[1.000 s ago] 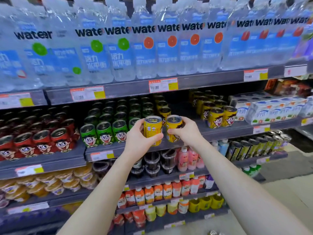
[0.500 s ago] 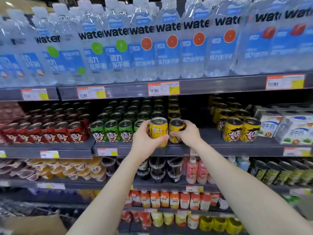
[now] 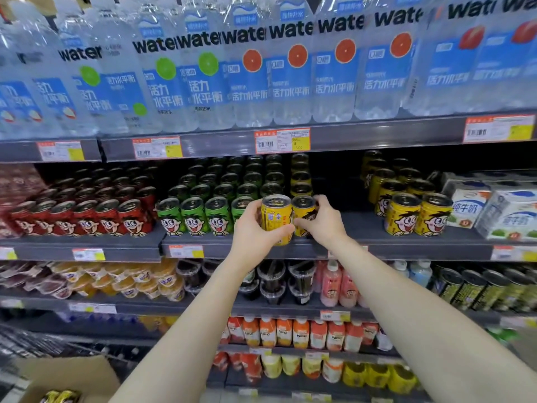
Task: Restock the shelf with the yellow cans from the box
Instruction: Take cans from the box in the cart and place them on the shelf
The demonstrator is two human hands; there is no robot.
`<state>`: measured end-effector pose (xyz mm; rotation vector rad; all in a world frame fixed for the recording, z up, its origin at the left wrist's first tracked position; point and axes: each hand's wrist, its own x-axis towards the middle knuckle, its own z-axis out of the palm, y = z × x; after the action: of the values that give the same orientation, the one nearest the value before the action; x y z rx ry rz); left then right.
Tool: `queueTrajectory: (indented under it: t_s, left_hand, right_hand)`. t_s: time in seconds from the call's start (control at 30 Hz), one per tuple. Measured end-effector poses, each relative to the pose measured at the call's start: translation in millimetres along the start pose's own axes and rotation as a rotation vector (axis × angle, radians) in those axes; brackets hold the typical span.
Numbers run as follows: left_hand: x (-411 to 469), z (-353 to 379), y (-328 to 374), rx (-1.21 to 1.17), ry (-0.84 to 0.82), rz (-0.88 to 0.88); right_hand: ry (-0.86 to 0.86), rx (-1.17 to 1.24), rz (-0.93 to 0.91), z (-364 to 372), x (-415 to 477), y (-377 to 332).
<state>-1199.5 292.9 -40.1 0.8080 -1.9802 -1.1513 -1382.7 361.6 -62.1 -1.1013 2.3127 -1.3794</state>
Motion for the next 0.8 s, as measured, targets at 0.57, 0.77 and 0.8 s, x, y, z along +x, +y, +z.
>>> queueTrajectory:
  t_s: [0.57, 0.77, 0.8]
  left_hand:
    - [2, 9, 18, -0.046, -0.039, 0.032]
    - [3, 32, 38, 0.029, -0.069, 0.091]
    - [3, 36, 42, 0.061, -0.081, 0.123]
  right_hand:
    - [0.089, 0.19, -0.03, -33, -40, -55]
    - [-0.111, 0.271, -0.076, -54, -61, -64]
    - [-0.068, 0.259, -0.072, -54, -59, -60]
